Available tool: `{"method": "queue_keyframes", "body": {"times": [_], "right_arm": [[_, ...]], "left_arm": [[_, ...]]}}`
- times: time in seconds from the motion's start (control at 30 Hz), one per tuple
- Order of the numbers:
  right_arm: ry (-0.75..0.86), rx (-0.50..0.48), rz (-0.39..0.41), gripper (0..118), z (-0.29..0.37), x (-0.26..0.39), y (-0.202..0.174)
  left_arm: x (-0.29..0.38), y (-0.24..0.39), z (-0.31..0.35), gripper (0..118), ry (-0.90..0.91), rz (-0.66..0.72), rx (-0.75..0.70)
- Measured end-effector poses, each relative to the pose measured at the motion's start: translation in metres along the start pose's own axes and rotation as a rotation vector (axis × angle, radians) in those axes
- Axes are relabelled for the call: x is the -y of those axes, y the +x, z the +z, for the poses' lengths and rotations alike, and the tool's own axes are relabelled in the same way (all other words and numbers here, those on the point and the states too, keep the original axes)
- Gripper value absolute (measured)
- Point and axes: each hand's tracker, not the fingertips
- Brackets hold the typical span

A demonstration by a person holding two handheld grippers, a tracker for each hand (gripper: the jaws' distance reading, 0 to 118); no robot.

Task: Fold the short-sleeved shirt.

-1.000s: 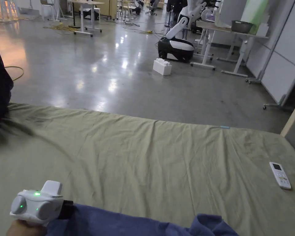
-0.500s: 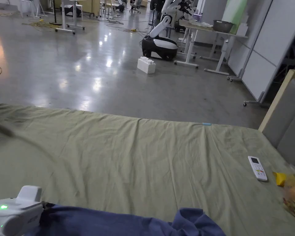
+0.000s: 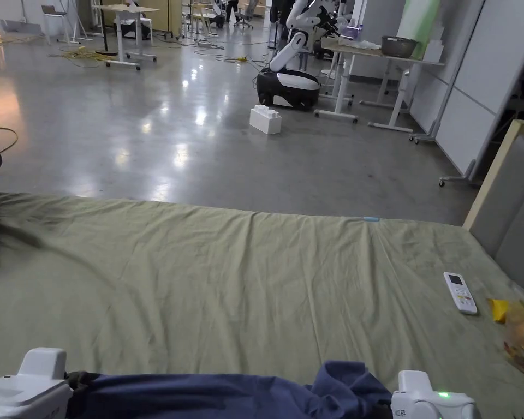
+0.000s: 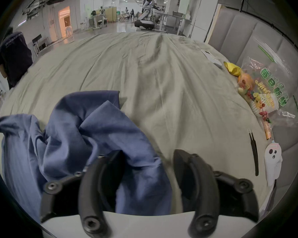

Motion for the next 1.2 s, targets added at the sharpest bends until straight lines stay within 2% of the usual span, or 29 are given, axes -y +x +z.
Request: {"method": "queue_keyframes", "body": {"times": [0.03, 0.07, 0.17, 0.2, 0.23, 0.27, 0.3, 0.37, 0.4, 0.47, 0.57, 0.63, 0.67, 0.77, 0.83, 1.07, 1.2], "right_arm": [[0.009, -0.020, 0.022, 16, 0.001, 0.001, -0.003], [0.037, -0.030, 0.077, 5, 0.002, 0.002, -0.007], [0.074, -0.007, 0.198, 4, 0.005, 0.005, -0.020], [0.081, 0.022, 0.166, 4, 0.003, -0.003, -0.005], [0.093, 0.019, 0.138, 4, 0.002, -0.002, -0.005], [0.041, 0.080, 0.084, 4, 0.004, 0.009, -0.009], [0.047, 0.092, 0.054, 4, 0.006, 0.014, -0.014], [0.119, 0.120, 0.031, 4, 0.014, 0.001, -0.016], [0.280, -0.027, 0.033, 4, 0.056, 0.013, -0.010], [0.303, -0.036, -0.003, 4, 0.086, 0.014, 0.004], [0.336, -0.007, 0.002, 4, 0.110, 0.005, 0.010], [0.397, -0.025, -0.018, 4, 0.133, -0.001, 0.025], [0.405, 0.060, 0.018, 4, 0.157, -0.006, 0.014], [0.486, 0.045, 0.014, 4, 0.199, -0.021, 0.007], [0.566, 0.058, 0.026, 4, 0.232, -0.015, 0.016], [0.730, 0.032, -0.041, 4, 0.325, -0.035, 0.031], [0.836, 0.059, 0.007, 4, 0.368, -0.057, 0.031]], "left_arm": [[0.001, -0.001, 0.000, 5, -0.001, -0.004, 0.000], [0.004, 0.003, 0.003, 5, -0.004, -0.005, -0.003], [0.005, 0.001, 0.005, 5, -0.001, -0.018, -0.008], [0.006, 0.005, 0.012, 5, 0.002, -0.017, -0.010], [0.005, 0.004, 0.015, 5, 0.012, -0.015, -0.008], [0.004, 0.002, 0.018, 5, 0.022, -0.010, -0.010], [0.001, 0.001, 0.021, 5, 0.025, -0.009, -0.012], [-0.003, -0.001, 0.031, 5, 0.049, -0.019, -0.021], [-0.007, -0.002, 0.036, 5, 0.057, -0.023, -0.022], [-0.013, 0.000, 0.053, 5, 0.085, -0.023, -0.023], [-0.023, -0.002, 0.076, 5, 0.129, -0.010, -0.025], [-0.032, 0.001, 0.096, 5, 0.149, -0.014, -0.024], [-0.036, 0.001, 0.106, 5, 0.174, -0.012, -0.034], [-0.051, 0.003, 0.140, 5, 0.230, -0.006, -0.030], [-0.062, 0.003, 0.161, 5, 0.267, -0.013, -0.044], [-0.117, -0.005, 0.243, 5, 0.395, 0.004, -0.062], [-0.151, -0.007, 0.276, 5, 0.453, -0.028, -0.079]]}}
